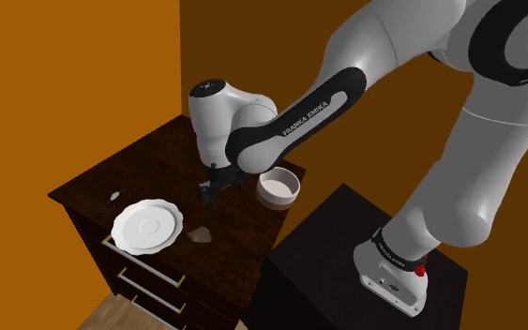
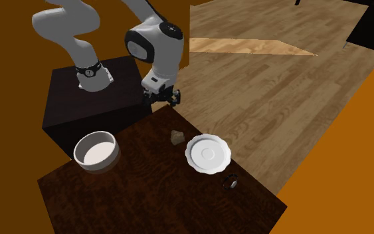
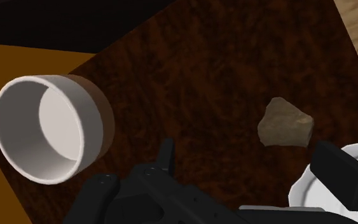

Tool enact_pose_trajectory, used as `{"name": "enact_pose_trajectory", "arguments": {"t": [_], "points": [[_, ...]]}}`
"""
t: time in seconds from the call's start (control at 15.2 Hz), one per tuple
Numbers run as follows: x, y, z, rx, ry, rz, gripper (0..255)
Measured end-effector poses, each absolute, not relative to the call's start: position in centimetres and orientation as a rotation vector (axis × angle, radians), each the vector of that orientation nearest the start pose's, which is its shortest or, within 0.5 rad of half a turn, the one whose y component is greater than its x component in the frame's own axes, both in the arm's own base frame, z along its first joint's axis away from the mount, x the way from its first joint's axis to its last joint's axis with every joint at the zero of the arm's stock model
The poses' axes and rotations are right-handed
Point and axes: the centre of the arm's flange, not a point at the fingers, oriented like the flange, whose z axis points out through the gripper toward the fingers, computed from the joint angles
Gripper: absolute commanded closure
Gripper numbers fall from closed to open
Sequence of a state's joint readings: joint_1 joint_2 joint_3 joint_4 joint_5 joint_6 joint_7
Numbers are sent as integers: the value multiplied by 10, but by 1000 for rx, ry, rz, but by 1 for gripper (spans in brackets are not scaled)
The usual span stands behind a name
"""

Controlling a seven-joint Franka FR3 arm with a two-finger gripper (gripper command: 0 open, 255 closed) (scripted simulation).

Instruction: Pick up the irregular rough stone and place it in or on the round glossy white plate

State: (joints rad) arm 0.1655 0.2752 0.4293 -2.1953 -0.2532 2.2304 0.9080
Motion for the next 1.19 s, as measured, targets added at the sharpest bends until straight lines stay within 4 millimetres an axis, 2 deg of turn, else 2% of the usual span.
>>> {"name": "enact_pose_trajectory", "arguments": {"t": [0.59, 0.73, 1.19], "points": [[476, 363, 166, -3328, 227, 197, 0], [477, 369, 151, -3329, 227, 199, 0], [473, 366, 117, -3330, 227, 200, 0]]}}
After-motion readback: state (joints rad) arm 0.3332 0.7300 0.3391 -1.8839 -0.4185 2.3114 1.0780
